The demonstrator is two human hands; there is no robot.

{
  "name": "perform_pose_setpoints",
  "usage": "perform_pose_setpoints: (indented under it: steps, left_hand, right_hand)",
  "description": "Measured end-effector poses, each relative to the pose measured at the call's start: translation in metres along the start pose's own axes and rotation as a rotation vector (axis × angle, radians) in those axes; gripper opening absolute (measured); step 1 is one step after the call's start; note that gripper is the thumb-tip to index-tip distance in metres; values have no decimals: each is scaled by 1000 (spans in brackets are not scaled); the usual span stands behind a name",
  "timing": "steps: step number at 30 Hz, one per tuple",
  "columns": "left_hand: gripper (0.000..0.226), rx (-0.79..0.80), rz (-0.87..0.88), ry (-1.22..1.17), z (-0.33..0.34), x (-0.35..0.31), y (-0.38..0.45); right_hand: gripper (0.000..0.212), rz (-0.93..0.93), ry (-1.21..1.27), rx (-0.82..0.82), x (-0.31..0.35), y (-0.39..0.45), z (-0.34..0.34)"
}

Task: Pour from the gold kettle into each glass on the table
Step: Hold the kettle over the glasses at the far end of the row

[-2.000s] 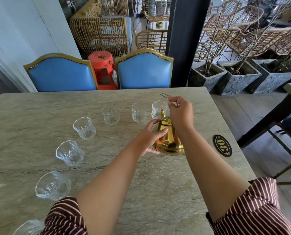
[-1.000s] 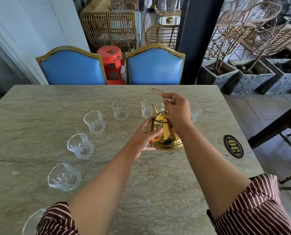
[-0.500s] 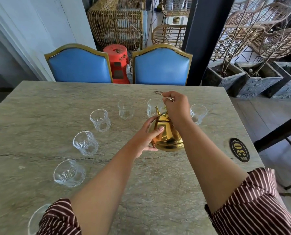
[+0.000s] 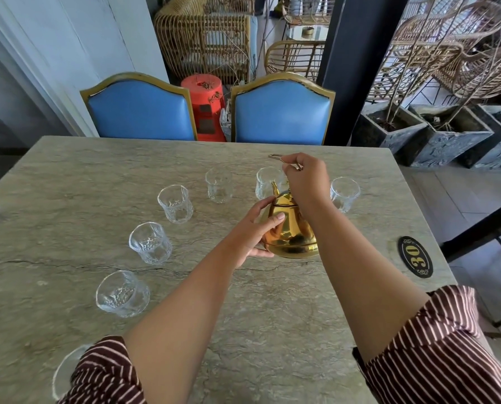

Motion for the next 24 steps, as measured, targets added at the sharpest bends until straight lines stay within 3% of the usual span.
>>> perform_pose_setpoints:
  steps: [24]
  left_hand:
    - [55, 13, -4, -34, -1, -1, 2]
  right_hand:
    - [18, 12, -46, 2, 5, 4, 2]
Point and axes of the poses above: each hand's wrist, its own y-axis towards the middle knuckle, its own z-axis out of the palm, x = y × z, the point moved 5 cm from there along y, towards the middle knuckle, and after that the axes turned 13 degrees about y, right-handed, at the moved point
